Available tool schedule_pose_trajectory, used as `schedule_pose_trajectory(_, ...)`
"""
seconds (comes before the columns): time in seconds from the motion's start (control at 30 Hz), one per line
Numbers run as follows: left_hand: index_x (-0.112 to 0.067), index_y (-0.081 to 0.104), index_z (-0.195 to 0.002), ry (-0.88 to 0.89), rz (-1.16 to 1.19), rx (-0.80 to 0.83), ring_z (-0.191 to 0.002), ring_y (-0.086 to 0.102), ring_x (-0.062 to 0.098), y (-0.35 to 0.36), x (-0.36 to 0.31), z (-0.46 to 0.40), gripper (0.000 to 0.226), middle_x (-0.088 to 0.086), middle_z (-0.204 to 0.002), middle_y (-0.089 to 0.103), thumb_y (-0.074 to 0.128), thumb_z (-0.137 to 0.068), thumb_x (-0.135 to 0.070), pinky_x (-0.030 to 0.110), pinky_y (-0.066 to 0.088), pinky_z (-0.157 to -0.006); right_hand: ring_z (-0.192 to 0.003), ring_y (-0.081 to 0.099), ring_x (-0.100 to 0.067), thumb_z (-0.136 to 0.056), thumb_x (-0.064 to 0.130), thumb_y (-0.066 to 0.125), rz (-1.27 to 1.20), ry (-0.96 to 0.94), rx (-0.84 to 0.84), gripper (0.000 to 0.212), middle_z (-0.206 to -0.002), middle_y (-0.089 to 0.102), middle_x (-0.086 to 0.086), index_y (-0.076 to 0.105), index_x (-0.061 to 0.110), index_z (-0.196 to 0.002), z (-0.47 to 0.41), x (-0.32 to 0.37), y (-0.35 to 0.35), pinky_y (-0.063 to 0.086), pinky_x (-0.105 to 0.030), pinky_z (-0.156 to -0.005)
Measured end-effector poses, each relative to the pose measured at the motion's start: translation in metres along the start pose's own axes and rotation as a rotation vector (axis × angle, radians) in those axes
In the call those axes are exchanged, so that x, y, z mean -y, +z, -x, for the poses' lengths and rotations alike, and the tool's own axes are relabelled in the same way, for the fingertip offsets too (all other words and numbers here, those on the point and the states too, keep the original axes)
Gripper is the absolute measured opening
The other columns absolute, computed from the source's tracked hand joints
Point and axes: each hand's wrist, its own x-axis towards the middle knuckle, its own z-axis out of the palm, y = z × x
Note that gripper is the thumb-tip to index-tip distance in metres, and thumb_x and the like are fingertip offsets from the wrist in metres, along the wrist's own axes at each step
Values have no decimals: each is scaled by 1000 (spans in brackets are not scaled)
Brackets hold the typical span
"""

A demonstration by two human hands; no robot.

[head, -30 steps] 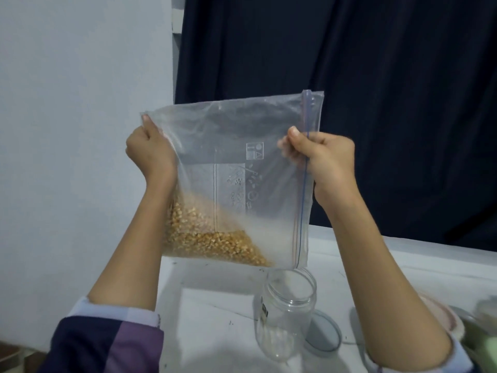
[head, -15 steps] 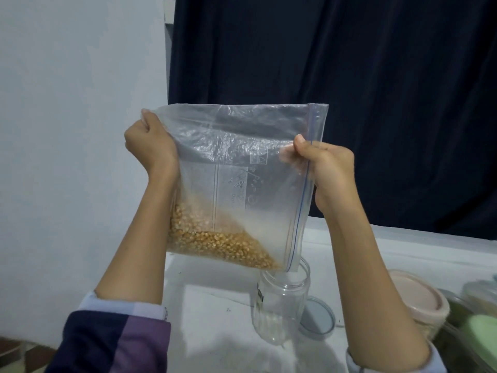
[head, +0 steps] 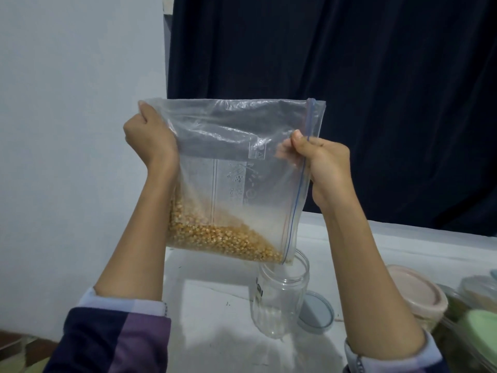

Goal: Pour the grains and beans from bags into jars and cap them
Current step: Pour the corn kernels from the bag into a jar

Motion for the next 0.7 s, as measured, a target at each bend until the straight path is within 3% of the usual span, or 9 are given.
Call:
schedule_pose_trajectory(0.1, -19, 18, -54, 5, 6, 12, -37, 20, 5, 0, -2, 2, 51, -6, -52, 22, 36, -101, -19, 18, 18, -45, -72, 71, -14, -90, 12, 64, 13, -2, -35, 18, -70, 72, -2, 71, 5, -75, 0, -1, 0, 54, -27, -91)
schedule_pose_trajectory(0.23, -19, 18, -54, 19, 28, 14, -38, 20, 5, 0, -4, 2, 51, -6, -52, 21, 37, -101, -18, 18, 18, -45, -71, 70, -12, -90, 11, 64, 7, -11, -34, 19, -71, 72, -4, 70, 4, -75, 1, 0, 1, 54, -25, -89)
schedule_pose_trajectory(0.43, -20, 18, -53, 14, 59, 9, -42, 19, 5, 0, -8, 0, 52, -8, -49, 22, 37, -101, -19, 21, 18, -47, -74, 71, -15, -88, 13, 67, 24, 31, -8, 17, -71, 73, -3, 71, 5, -74, -3, 5, 2, 50, -36, -99)
schedule_pose_trajectory(0.7, -20, 20, -51, 14, 89, -4, -39, 21, 4, -1, -16, 1, 53, -13, -40, 23, 38, -100, -19, 20, 19, -46, -71, 70, -13, -89, 10, 65, 10, 5, -10, 17, -71, 72, -4, 70, 3, -75, 0, 6, 4, 56, -24, -84)
